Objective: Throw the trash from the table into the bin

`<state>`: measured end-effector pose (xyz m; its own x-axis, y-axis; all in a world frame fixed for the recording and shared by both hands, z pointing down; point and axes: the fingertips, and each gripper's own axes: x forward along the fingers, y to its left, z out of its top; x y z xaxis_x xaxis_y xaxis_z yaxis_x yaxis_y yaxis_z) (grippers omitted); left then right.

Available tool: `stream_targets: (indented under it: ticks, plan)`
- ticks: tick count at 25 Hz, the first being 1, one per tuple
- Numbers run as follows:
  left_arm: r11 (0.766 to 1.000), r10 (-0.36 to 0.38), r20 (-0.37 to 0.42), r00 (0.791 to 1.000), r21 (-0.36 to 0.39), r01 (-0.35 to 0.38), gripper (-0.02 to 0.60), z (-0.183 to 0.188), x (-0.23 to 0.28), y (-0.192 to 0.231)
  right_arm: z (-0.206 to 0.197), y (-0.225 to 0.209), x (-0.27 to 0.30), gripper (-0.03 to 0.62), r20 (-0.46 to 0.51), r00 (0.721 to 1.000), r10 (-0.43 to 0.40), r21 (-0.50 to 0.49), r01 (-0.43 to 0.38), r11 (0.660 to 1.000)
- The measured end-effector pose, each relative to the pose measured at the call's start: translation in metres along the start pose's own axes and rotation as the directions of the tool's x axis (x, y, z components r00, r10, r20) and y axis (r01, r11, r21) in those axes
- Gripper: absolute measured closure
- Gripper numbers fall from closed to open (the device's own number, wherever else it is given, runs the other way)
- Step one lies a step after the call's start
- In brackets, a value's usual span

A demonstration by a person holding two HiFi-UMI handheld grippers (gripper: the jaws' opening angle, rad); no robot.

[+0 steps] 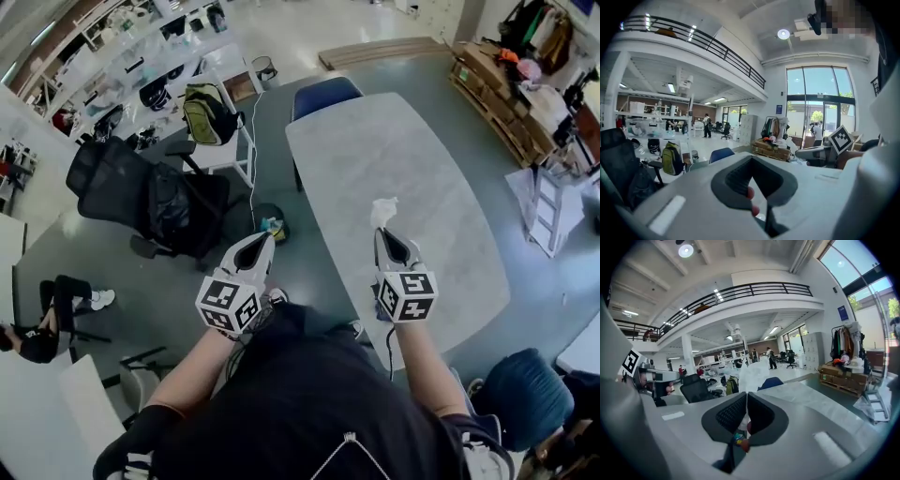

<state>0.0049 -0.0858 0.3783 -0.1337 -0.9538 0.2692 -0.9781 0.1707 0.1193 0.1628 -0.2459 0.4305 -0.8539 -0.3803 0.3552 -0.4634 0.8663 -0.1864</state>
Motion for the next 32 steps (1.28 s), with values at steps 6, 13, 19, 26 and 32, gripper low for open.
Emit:
stream_targets:
  ticks: [6,13,19,26,32]
  plan:
    - [0.994,0.081,0.011,0.997,-0.071,-0.08,0.58,-0.011,-0.022,0.066,0.002,0.056,0.043,0.559,-0.025,0.998,0.064,-0.041,-0.065,0.997]
    - [0.995,0.054,0.043,0.998,-0.088,-0.05,0.58,-0.013,-0.028,0.176,0.007,0.125,0.116,0.559,-0.056,0.998,0.019,-0.061,-0.023,0.998]
    - [0.995,0.016,0.056,0.998,-0.098,-0.01,0.58,-0.002,-0.041,0.3,0.03,0.222,0.208,0.559,-0.061,0.998,0.017,-0.041,-0.02,0.999]
    - [0.991,0.024,0.055,0.998,-0.136,-0.016,0.58,0.005,-0.044,0.409,0.041,0.299,0.301,0.559,-0.12,0.991,0.059,-0.015,-0.061,0.998]
    - [0.981,0.078,0.046,0.996,-0.181,-0.069,0.58,-0.006,-0.032,0.452,0.043,0.324,0.348,0.559,-0.167,0.979,0.119,-0.048,-0.128,0.991]
